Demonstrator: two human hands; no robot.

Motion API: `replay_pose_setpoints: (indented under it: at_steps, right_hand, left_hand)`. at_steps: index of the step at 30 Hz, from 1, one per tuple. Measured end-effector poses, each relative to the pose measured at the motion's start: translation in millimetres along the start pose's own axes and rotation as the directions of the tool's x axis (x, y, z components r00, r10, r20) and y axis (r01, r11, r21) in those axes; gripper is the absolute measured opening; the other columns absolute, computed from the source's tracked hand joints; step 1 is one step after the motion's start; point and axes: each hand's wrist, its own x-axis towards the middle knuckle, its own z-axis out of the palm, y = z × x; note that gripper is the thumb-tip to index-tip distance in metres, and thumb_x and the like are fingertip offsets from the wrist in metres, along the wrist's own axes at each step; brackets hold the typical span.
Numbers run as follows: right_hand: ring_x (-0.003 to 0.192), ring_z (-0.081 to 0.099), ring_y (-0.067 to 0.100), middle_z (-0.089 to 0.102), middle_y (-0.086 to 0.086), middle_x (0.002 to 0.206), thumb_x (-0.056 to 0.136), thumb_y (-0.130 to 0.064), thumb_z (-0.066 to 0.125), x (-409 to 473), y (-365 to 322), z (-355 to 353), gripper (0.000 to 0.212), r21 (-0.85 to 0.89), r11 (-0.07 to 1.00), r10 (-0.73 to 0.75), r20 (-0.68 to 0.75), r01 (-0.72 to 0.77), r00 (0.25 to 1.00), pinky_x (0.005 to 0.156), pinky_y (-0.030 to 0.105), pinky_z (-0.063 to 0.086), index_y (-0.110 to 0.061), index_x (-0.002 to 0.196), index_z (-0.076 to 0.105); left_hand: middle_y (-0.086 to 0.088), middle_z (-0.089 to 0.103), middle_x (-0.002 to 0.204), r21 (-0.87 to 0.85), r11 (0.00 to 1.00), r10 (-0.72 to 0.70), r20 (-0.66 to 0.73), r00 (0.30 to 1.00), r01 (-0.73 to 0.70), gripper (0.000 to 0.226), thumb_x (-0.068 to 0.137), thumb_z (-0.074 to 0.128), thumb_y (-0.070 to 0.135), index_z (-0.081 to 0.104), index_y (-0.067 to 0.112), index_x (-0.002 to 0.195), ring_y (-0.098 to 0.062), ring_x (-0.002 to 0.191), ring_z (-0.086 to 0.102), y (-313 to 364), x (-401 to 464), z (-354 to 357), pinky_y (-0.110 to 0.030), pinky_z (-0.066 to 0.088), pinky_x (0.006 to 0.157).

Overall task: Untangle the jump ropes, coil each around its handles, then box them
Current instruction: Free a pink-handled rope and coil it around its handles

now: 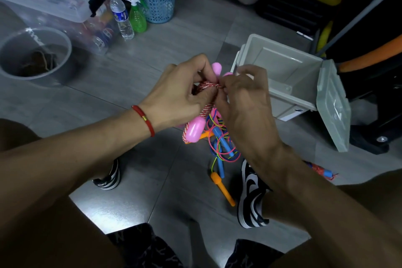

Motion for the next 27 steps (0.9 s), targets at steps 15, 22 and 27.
replay_pose_setpoints:
  at_steps: [15, 22, 27]
  right_hand:
    - [0.093, 0.051, 0.015, 0.061, -0.010, 0.090, 0.086, -0.038, 0.060, 5, 11, -12, 0.022, 0.255, 0.967, -0.039, 0.108, 0.010, 0.993, 0.083, 0.030, 0.043, -0.022, 0.101, 0.065]
    - [0.082, 0.057, 0.024, 0.060, -0.002, 0.085, 0.093, -0.044, 0.057, 23, 29, -30, 0.028, 0.144, 0.944, -0.322, 0.199, 0.297, 0.926, 0.071, 0.043, 0.049, -0.017, 0.091, 0.063]
    - [0.080, 0.059, 0.035, 0.060, 0.009, 0.085, 0.101, -0.042, 0.048, 14, 27, -27, 0.037, -0.027, 0.929, -0.365, 0.097, 0.369, 0.926, 0.064, 0.048, 0.051, -0.009, 0.091, 0.062]
  left_hand:
    - [-0.001, 0.070, 0.074, 0.109, 0.987, 0.118, 0.007, 0.993, -0.118, 0.018, 0.087, 0.069, 0.017, 0.052, 0.018, 0.092, -0.025, 0.067, 0.068, -9, 2, -10, -0.038, 0.055, 0.060]
    - [-0.004, 0.071, 0.078, -0.043, 0.993, 0.118, 0.113, 0.987, -0.114, 0.015, 0.089, 0.068, 0.014, 0.056, 0.009, 0.096, -0.027, 0.068, 0.067, -6, -1, -15, -0.037, 0.053, 0.058]
    - [-0.015, 0.072, 0.091, -0.163, 0.985, 0.085, 0.195, 0.977, -0.053, 0.018, 0.092, 0.063, 0.013, 0.051, 0.005, 0.103, -0.043, 0.081, 0.068, -4, -2, -19, -0.056, 0.055, 0.068]
